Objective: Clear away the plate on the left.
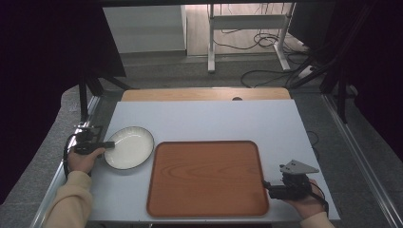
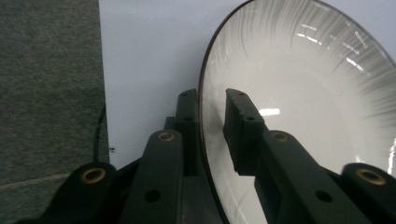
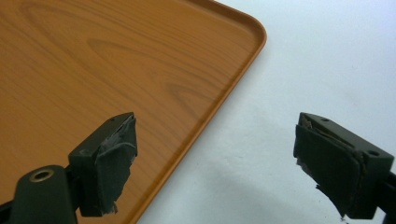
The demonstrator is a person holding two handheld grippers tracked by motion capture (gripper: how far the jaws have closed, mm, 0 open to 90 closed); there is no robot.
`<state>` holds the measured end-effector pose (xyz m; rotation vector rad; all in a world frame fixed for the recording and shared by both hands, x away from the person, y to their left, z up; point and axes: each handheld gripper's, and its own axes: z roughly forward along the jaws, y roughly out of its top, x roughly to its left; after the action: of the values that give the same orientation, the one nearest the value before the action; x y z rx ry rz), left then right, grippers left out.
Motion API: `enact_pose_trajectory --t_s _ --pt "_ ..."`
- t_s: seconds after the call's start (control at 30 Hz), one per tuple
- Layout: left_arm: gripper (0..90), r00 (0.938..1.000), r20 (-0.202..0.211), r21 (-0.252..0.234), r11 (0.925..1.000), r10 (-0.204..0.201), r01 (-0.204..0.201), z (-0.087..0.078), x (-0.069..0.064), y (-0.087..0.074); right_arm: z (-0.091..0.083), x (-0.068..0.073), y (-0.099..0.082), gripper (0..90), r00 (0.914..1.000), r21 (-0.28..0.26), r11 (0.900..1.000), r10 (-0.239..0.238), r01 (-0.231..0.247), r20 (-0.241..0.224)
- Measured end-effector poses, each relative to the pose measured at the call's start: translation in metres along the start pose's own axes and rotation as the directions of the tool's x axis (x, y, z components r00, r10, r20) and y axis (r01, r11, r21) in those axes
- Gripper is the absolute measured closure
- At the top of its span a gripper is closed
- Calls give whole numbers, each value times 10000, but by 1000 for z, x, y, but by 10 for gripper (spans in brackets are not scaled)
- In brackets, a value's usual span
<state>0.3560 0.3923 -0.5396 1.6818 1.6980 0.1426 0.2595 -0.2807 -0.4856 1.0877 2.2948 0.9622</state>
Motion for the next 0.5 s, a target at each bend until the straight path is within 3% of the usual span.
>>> enact_pose_trajectory --t_s 0.13,0.3,0.37,0.5 --pt "803 10000 -45 -82 10000 -24 23 -4 -2 2 -1 0 1 135 10000 -45 10000 -46 47 19" --pt "842 9993 -188 -433 9985 337 -344 -19 -17 12 -4 -3 0 135 9999 -125 9999 12 -11 109" --pt "849 9973 -465 -466 9972 564 -586 -23 -25 15 -5 -3 0 137 9999 -131 9999 17 -15 116" --pt "853 9968 -636 -537 9972 480 -515 -26 -29 17 -4 -2 1 139 9999 -159 9999 -29 31 130"
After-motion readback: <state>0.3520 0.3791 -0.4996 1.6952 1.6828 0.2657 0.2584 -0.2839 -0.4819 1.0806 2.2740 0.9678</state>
